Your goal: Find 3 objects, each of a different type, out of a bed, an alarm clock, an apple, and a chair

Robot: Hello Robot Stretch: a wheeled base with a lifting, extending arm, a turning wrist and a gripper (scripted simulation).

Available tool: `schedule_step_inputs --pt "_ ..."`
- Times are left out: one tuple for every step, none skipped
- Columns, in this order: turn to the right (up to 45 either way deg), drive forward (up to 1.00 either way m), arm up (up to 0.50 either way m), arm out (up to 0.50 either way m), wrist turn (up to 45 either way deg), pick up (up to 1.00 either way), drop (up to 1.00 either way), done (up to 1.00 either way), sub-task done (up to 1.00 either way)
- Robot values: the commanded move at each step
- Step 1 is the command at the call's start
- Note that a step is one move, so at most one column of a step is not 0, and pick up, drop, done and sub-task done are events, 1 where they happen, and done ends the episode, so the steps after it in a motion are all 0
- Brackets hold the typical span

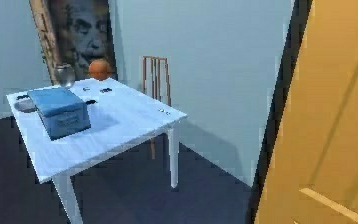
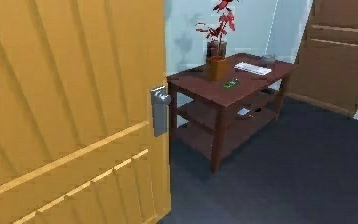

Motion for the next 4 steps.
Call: schedule_step_inputs --pt "0.0 0.20 0.00 0.00 0.0 0.00 0.00 0.00 0.00" --pt "-33.0 0.00 0.00 0.00 0.0 0.00 0.00 0.00 0.00" --pt "0.0 0.30 0.00 0.00 0.0 0.00 0.00 0.00 0.00" --pt "45.0 0.00 0.00 0.00 0.0 0.00 0.00 0.00 0.00"
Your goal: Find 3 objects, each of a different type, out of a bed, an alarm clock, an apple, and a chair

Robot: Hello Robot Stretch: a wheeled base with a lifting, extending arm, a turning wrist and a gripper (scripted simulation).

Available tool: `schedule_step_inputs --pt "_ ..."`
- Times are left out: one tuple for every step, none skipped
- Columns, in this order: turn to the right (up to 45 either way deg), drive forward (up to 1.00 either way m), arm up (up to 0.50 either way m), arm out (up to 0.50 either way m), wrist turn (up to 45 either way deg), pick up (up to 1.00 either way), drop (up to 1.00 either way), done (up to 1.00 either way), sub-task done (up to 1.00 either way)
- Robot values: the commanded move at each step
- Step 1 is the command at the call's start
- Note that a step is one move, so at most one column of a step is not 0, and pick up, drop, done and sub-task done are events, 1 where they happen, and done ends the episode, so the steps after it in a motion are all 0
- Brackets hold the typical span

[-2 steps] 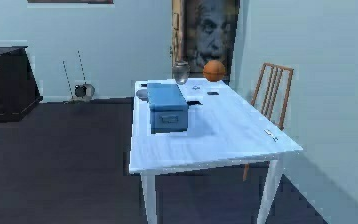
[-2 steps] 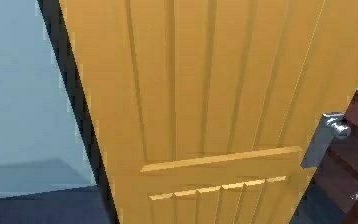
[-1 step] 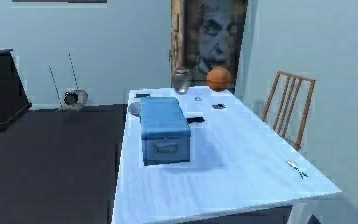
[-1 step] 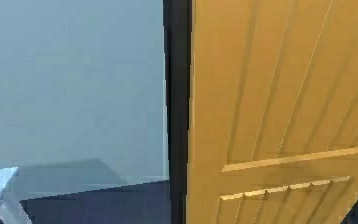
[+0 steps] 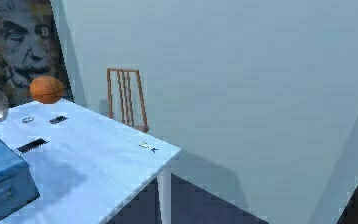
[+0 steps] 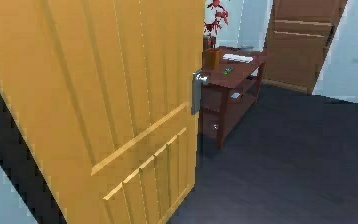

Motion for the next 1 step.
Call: schedule_step_inputs --pt "9.0 0.00 0.00 0.00 0.0 0.00 0.00 0.00 0.00"
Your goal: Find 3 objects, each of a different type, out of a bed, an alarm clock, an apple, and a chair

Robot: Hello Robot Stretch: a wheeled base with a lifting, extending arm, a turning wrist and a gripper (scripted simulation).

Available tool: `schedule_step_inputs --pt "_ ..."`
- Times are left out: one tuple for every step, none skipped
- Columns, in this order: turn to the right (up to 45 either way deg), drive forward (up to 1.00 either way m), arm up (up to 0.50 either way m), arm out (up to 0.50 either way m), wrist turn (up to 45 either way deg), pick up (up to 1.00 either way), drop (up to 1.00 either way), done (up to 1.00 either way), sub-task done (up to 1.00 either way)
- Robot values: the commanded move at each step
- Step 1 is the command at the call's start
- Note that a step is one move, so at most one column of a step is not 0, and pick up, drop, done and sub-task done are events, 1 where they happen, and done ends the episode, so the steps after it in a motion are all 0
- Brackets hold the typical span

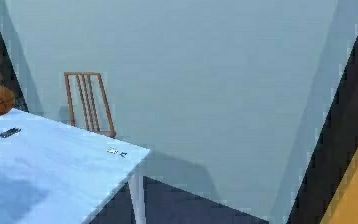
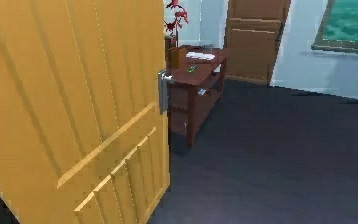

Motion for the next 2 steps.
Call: schedule_step_inputs --pt "0.0 0.50 0.00 0.00 0.0 0.00 0.00 0.00 0.00" --pt "-39.0 0.00 0.00 0.00 0.0 0.00 0.00 0.00 0.00"
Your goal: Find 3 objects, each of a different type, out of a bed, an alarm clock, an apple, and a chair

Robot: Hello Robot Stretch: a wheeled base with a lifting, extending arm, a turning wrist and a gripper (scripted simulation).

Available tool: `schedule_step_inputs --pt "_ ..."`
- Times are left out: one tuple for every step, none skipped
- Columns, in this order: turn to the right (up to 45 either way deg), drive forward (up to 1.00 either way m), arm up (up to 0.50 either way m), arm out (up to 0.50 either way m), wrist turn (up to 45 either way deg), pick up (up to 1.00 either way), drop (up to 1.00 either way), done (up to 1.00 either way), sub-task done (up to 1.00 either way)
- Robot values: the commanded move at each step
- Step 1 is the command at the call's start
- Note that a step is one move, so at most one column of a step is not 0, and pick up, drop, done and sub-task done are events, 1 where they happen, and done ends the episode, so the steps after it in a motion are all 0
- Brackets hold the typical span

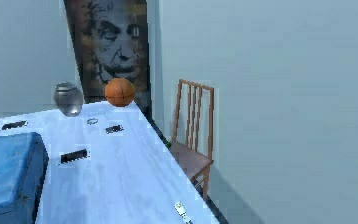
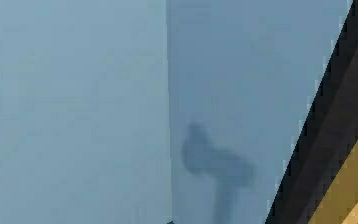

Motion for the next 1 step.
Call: schedule_step_inputs --pt "0.0 0.00 0.00 0.00 0.0 0.00 0.00 0.00 1.00"
